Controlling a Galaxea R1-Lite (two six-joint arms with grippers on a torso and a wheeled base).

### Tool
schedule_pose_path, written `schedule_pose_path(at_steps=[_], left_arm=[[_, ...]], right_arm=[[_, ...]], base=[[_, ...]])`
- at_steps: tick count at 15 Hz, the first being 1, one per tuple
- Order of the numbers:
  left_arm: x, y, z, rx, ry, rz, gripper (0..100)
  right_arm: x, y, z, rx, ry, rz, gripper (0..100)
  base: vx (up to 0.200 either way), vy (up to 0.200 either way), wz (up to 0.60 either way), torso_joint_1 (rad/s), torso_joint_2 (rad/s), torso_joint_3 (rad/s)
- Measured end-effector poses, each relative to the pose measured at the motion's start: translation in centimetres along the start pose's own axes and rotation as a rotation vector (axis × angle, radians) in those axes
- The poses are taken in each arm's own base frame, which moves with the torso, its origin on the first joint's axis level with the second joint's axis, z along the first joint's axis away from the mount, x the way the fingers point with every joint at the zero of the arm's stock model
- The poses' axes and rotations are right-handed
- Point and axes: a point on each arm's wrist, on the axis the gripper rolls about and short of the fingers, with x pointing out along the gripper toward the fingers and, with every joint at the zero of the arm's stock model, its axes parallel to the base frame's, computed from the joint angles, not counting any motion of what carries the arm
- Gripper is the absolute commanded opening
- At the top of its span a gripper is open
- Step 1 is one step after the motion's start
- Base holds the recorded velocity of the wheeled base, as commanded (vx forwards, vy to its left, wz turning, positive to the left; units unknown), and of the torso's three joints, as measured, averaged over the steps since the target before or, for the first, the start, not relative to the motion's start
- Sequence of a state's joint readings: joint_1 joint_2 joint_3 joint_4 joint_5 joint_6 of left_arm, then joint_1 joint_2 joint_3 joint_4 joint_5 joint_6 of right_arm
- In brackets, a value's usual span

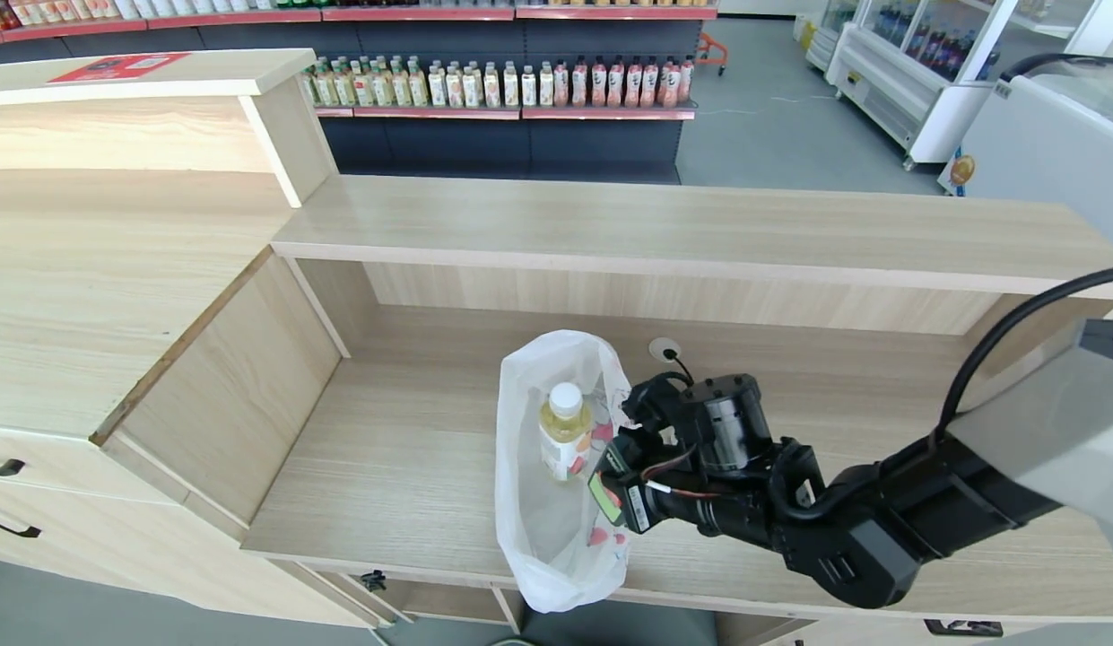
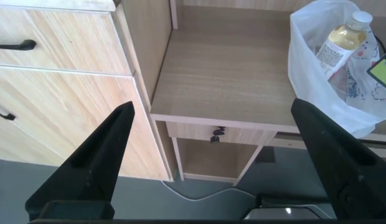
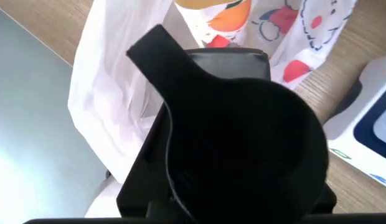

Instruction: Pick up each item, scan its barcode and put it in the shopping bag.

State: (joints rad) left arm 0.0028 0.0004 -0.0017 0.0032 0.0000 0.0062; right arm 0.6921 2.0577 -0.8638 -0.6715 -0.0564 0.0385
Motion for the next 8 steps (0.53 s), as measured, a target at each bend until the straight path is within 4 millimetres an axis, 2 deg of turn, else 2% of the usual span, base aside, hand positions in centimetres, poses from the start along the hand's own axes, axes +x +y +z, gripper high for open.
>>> schedule_pose_path(at_steps=[3,8], left_arm=[[0.0,0.0,0.0,0.000,0.000,0.000,100],[0.0,0.0,0.0,0.000,0.000,0.000,100]], right_arm=[[1.7,1.1,-0.7,-0.016,0.013,0.021,0],[4.5,1.9,-1.6,-0.026,0.028,-0.016,0]], base=[[0.000,0.000,0.00,0.000,0.00,0.000],[0.000,0.000,0.00,0.000,0.00,0.000]])
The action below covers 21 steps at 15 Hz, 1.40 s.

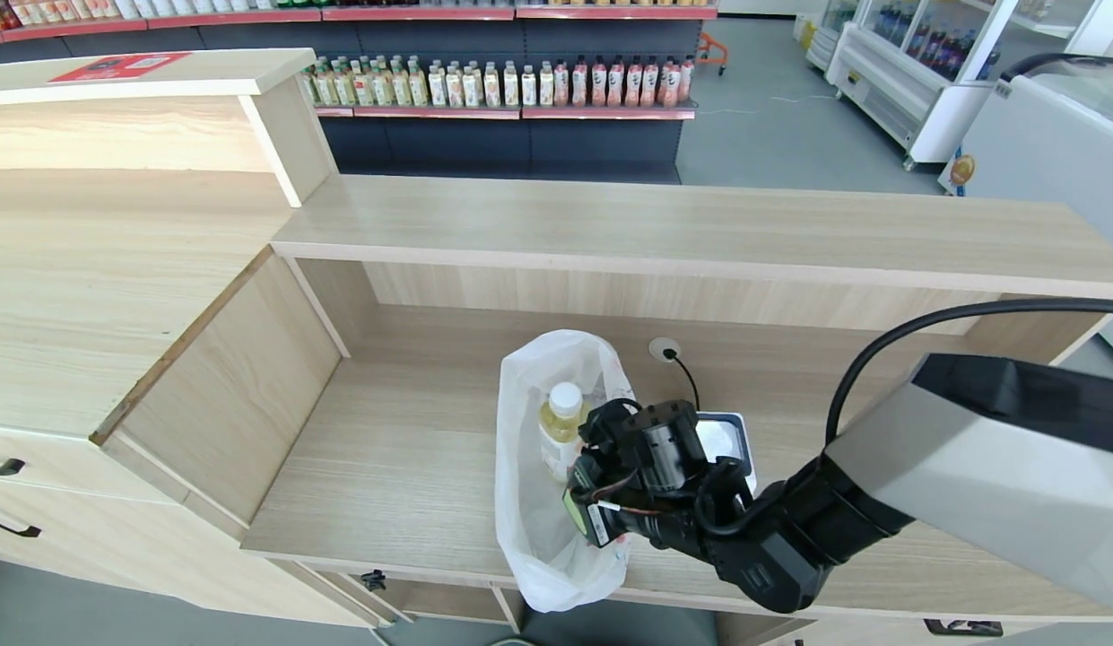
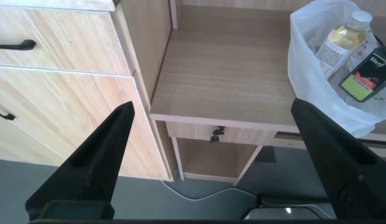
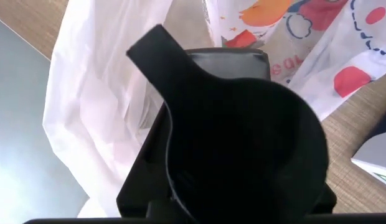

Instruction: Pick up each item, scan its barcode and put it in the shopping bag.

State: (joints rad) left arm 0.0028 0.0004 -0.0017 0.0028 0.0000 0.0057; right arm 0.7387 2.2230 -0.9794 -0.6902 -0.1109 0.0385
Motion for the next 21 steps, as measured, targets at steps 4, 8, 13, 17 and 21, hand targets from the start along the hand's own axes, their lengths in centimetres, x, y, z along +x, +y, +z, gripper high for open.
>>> schedule_pose_path(at_steps=[4,8,13,17,21], left_arm=[[0.0,0.0,0.0,-0.001,0.000,0.001,100],[0.0,0.0,0.0,0.000,0.000,0.001,100],[0.0,0.0,0.0,0.000,0.000,0.001,100],[0.0,0.0,0.0,0.000,0.000,0.001,100],[0.0,0.0,0.0,0.000,0.000,0.001,100]], right_arm=[[1.0,0.2,-0.8,-0.016,0.020,-0.009,0],[1.6,0.1,-1.9,-0.061,0.052,-0.062,0],[1.9,0.2,-2.4,-0.065,0.066,-0.063,100],[2.1,0.2,-2.2,-0.051,0.039,-0.059,100],[1.3,0.8,-0.8,0.016,-0.041,-0.041,100]], base=[[0.000,0.000,0.00,0.000,0.00,0.000],[0.000,0.000,0.00,0.000,0.00,0.000],[0.000,0.000,0.00,0.000,0.00,0.000],[0.000,0.000,0.00,0.000,0.00,0.000],[0.000,0.000,0.00,0.000,0.00,0.000]])
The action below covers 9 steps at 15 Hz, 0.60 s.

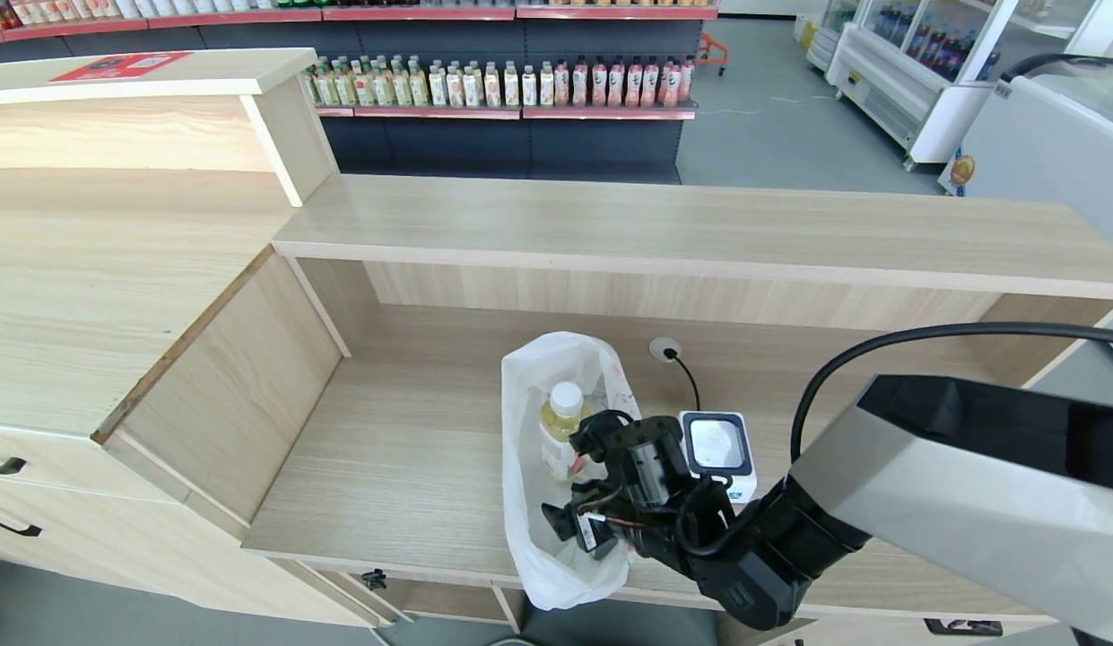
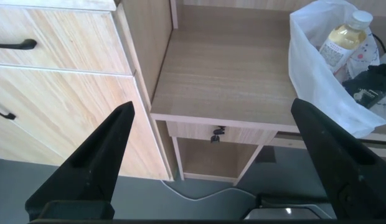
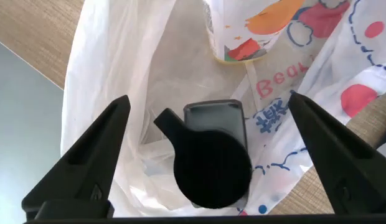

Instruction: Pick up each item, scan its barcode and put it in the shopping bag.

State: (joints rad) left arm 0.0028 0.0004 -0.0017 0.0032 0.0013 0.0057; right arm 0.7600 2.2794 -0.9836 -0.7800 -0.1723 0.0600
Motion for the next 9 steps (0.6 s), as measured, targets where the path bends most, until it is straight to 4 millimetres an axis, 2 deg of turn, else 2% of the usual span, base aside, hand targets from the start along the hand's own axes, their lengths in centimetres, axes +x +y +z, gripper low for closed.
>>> schedule_pose_path(at_steps=[4,7,9], left_arm=[[0.0,0.0,0.0,0.000,0.000,0.000,100],[0.0,0.0,0.0,-0.003,0.000,0.000,100],[0.0,0.0,0.0,-0.004,0.000,0.000,100]], right_arm=[[-2.1,-1.2,1.9,0.079,-0.045,-0.015,100],[-5.8,-3.1,2.7,0.141,-0.051,-0.046,100],[-8.9,-5.3,3.5,0.175,-0.077,-0.093,100]], base=[[0.000,0.000,0.00,0.000,0.00,0.000],[0.000,0.000,0.00,0.000,0.00,0.000],[0.000,0.000,0.00,0.000,0.00,0.000]])
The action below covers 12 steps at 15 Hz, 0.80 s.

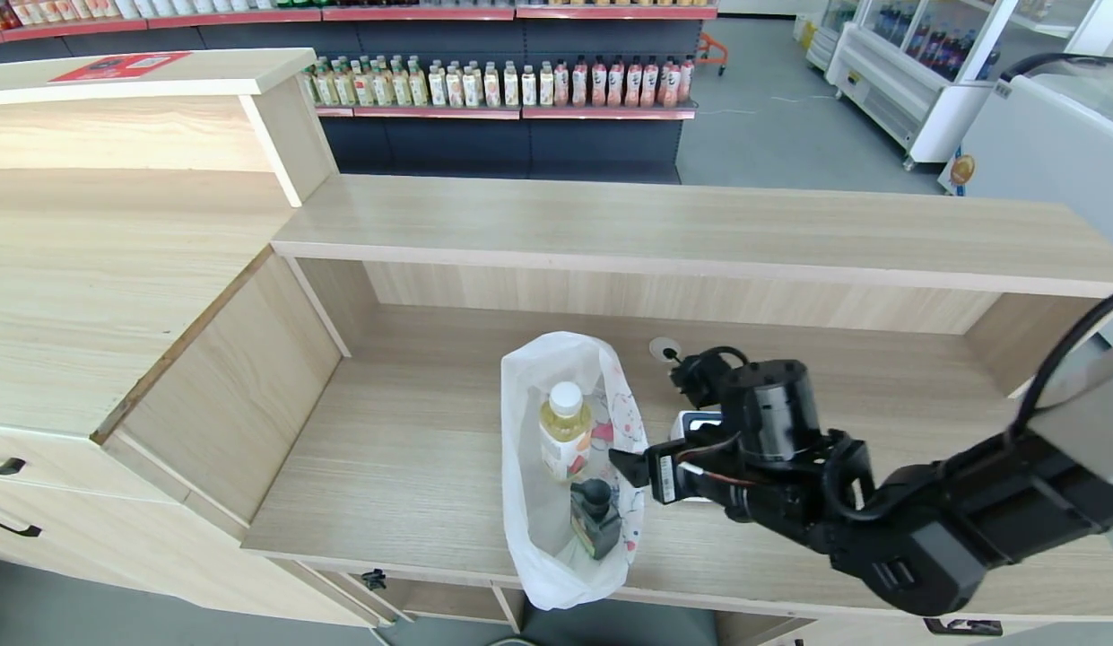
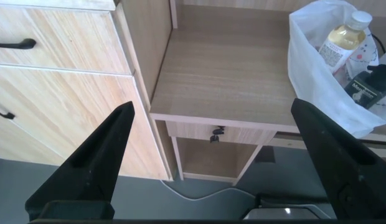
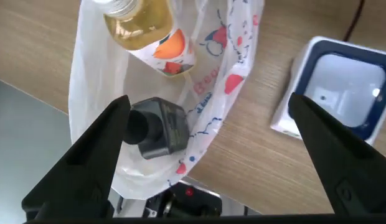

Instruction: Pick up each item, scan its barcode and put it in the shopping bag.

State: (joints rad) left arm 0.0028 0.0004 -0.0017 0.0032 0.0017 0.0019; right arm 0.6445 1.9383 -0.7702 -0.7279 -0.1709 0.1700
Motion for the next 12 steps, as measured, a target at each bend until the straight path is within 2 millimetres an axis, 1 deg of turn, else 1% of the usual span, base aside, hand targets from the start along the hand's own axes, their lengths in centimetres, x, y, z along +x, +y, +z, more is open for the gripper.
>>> schedule_pose_path(at_steps=[1,4,5,7,9,10,12], left_arm=[[0.0,0.0,0.0,0.000,0.000,0.000,100],[0.0,0.0,0.0,-0.001,0.000,0.000,100],[0.0,0.0,0.0,-0.001,0.000,0.000,100],[0.0,0.0,0.0,-0.001,0.000,0.000,100],[0.0,0.0,0.0,0.000,0.000,0.000,100],[0.0,0.0,0.0,0.000,0.000,0.000,100],[0.0,0.0,0.0,0.000,0.000,0.000,100]], right_arm=[[-1.5,-1.2,0.7,0.015,-0.004,-0.030,100],[-7.2,-4.9,2.6,0.063,-0.007,-0.153,100],[-9.3,-6.2,3.0,0.081,-0.013,-0.222,100],[-13.3,-7.8,3.3,0.109,-0.036,-0.339,100],[-17.5,-9.0,2.6,0.136,-0.060,-0.436,100],[-19.2,-9.3,2.0,0.146,-0.077,-0.464,100],[-22.4,-9.4,0.1,0.161,-0.117,-0.504,100]], base=[[0.000,0.000,0.00,0.000,0.00,0.000],[0.000,0.000,0.00,0.000,0.00,0.000],[0.000,0.000,0.00,0.000,0.00,0.000],[0.000,0.000,0.00,0.000,0.00,0.000],[0.000,0.000,0.00,0.000,0.00,0.000],[0.000,0.000,0.00,0.000,0.00,0.000],[0.000,0.000,0.00,0.000,0.00,0.000]])
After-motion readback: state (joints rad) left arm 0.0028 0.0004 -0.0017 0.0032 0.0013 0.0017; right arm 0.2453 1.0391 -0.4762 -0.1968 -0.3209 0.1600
